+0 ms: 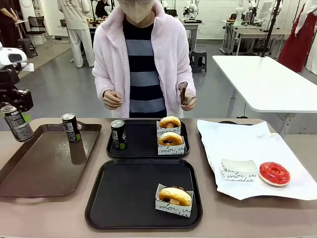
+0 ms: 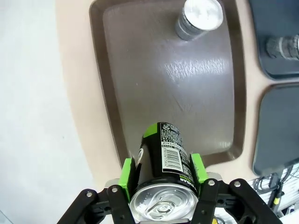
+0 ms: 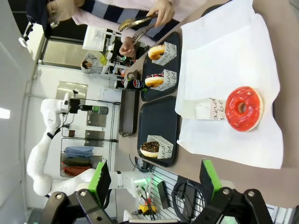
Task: Set up donuts and drinks on trays.
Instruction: Pick up one Pepsi coke from the Handle tray and place it on the Flat Tray without a Pepsi coke.
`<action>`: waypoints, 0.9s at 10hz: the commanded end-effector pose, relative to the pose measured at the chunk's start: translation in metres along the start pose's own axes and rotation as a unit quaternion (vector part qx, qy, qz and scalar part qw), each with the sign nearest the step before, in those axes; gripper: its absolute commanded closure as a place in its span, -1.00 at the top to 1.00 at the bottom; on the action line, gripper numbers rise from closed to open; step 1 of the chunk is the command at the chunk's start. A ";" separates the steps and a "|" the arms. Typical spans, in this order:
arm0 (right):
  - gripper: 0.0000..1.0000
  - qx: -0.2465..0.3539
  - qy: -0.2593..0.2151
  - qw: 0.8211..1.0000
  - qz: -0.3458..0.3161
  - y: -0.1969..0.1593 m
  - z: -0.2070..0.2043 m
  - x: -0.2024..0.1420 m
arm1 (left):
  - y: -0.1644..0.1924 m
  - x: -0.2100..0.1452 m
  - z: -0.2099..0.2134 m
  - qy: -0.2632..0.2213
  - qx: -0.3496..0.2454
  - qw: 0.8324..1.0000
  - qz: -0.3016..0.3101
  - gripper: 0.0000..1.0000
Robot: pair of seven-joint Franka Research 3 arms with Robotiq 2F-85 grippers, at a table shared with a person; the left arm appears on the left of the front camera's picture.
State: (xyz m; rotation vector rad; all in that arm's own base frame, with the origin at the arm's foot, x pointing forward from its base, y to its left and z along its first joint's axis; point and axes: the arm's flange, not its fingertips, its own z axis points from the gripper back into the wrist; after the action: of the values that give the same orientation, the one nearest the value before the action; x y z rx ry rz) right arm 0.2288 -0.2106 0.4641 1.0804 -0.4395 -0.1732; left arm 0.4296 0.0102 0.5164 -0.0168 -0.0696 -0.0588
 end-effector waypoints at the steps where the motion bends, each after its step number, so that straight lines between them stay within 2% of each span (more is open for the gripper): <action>1: 1.00 0.010 -0.003 1.000 0.004 0.000 -0.001 0.002 | 0.006 -0.006 -0.007 -0.022 0.009 1.000 0.015 -1.00; 2: 1.00 0.010 -0.003 1.000 0.004 0.000 -0.001 0.002 | 0.000 0.000 0.000 0.000 0.000 1.000 0.000 -1.00; 5: 1.00 0.010 -0.003 1.000 0.004 0.000 -0.001 0.002 | 0.000 0.000 0.000 0.000 0.000 1.000 0.000 -1.00; 6: 1.00 0.010 -0.003 1.000 0.004 0.000 -0.001 0.002 | 0.001 -0.005 -0.002 0.003 -0.001 1.000 0.001 0.16; 7: 1.00 0.010 -0.003 1.000 0.004 0.000 -0.001 0.002 | -0.012 -0.007 -0.005 -0.012 -0.018 1.000 -0.022 0.16; 9: 1.00 0.010 -0.003 1.000 0.004 0.000 -0.001 0.002 | -0.068 -0.024 0.001 -0.035 -0.046 0.996 -0.074 0.16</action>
State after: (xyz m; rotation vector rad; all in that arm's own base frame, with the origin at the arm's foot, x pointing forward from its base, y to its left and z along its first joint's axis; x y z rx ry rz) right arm 0.2288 -0.2106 0.4641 1.0803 -0.4394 -0.1731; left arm 0.4183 -0.0312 0.5168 -0.0644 -0.0904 -0.1430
